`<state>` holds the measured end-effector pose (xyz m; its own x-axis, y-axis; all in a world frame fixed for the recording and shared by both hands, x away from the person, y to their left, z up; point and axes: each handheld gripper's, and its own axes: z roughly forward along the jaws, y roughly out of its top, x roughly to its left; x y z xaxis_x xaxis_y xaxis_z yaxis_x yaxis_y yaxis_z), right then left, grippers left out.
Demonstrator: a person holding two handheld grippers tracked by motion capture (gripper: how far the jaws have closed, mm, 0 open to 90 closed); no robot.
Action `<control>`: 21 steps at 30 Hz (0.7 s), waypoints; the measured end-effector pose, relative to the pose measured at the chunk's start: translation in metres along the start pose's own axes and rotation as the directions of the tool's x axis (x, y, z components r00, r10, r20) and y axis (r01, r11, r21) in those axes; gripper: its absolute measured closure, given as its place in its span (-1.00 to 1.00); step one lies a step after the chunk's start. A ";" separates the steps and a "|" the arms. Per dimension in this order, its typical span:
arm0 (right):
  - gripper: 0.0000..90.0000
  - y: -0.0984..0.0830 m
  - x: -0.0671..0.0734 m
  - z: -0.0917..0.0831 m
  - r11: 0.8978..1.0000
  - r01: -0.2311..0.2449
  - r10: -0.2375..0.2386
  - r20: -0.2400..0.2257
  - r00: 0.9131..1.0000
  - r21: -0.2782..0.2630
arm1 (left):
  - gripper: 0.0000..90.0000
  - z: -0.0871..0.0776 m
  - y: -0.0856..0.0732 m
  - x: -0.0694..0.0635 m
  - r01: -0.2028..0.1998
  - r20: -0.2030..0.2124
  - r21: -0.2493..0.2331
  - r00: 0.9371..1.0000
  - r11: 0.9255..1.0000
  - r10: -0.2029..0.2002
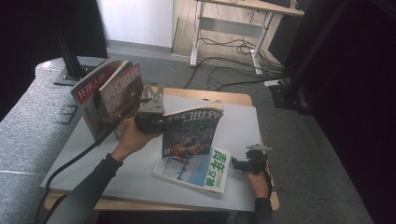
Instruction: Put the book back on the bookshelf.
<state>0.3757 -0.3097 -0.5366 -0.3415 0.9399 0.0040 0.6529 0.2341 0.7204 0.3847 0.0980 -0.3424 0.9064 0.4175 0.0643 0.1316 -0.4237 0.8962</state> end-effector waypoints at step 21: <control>-0.97 -0.001 0.000 0.000 1.000 -0.002 0.002 -0.001 1.000 -0.002 | 0.83 -0.017 0.012 0.005 0.017 -0.035 -0.001 0.999 1.000 -0.017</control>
<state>0.3755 -0.3100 -0.5371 -0.3410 0.9400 0.0056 0.6521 0.2323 0.7216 0.3836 0.1088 -0.3243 0.8895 0.4523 0.0647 0.1462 -0.4159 0.8976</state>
